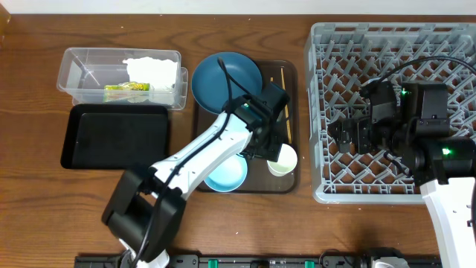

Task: Sort waste into correct bins and load items into the dishwasher rack
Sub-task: 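Grasp white cup on brown tray with left gripper and lift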

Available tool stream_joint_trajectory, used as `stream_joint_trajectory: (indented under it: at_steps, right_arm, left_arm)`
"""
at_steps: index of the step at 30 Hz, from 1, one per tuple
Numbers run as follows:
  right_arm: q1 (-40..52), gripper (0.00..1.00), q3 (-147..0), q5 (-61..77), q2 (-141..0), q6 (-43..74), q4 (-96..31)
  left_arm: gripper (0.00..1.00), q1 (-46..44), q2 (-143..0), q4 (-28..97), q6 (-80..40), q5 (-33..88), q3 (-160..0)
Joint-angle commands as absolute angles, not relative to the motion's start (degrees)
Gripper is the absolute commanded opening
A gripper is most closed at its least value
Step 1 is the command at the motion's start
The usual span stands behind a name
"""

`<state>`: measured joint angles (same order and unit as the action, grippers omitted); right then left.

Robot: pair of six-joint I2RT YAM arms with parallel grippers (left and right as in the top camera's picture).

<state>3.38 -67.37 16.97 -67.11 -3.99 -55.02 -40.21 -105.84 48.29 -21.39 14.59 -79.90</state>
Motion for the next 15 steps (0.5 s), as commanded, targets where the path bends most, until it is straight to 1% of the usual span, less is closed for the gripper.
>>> stream_joint_trajectory:
  at_steps: [1,7,15]
  right_arm:
    - [3.0,0.99,-68.5,17.6,-67.1,-3.7,-55.1]
    - [3.0,0.99,-68.5,17.6,-67.1,-3.7,-55.1]
    - [3.0,0.99,-68.5,17.6,-67.1,-3.7,-55.1]
  left_arm:
    - [0.44,-40.4,-108.0,48.5,-21.8,13.5,-79.2]
    - [0.32,-40.4,-108.3,48.5,-23.2,13.5,-79.2]
    - [0.1,-40.4,-108.3,48.5,-23.3,13.5,-79.2]
